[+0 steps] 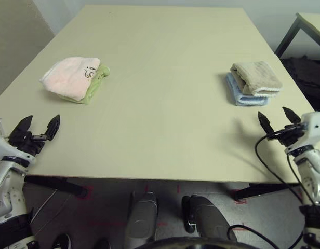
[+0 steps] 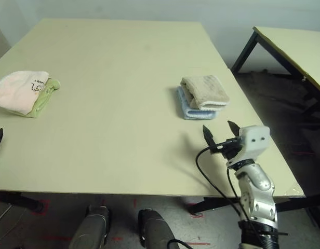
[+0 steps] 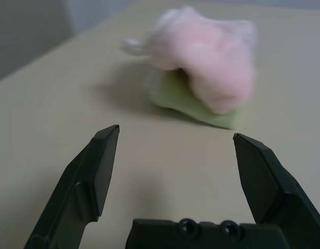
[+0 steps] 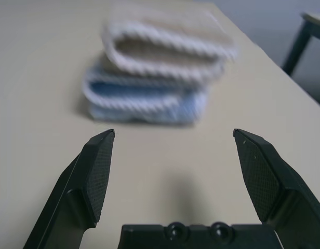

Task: Fold the towel and set it aside.

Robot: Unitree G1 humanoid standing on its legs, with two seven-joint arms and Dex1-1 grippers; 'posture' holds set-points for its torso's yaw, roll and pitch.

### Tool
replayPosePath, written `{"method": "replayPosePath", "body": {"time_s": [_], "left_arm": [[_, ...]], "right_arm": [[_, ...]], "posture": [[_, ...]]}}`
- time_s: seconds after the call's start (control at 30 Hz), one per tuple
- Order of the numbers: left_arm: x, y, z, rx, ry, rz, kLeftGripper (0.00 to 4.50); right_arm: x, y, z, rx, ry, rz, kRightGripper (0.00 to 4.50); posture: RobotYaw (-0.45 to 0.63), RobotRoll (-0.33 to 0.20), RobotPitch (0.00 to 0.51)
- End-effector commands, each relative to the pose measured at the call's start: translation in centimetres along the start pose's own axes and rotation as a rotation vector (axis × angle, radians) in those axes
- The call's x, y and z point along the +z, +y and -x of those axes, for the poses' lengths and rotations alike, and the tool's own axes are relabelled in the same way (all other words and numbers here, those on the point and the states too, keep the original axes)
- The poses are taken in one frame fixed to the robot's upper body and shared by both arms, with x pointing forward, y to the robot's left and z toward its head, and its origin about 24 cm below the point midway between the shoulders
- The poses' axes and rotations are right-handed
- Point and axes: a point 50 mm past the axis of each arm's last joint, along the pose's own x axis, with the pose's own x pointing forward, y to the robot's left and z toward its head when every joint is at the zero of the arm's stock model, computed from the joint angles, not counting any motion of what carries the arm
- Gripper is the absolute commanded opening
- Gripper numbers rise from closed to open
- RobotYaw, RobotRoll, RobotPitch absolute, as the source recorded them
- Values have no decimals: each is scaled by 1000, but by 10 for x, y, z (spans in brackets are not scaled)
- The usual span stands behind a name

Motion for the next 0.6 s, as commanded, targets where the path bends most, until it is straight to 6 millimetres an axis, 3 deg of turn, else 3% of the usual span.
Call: {"method": "replayPosePath", "body": {"time_s": [0.03,0.3,0.6], "left_arm": [[-7,-4,2,24,-18,27,4491],[-7,1,1,15,27,-63,4491],[-18,-11,1,-22,69,-84,4491]], "right_arm": [[-6,-7,8,-40,6,14,4500],[-3,-12,7,-10,-14,-41,4500],[-7,11,2,135,-19,-91,4500]], "posture": [[124,0,171],[113,0,170],[109,0,154]]}}
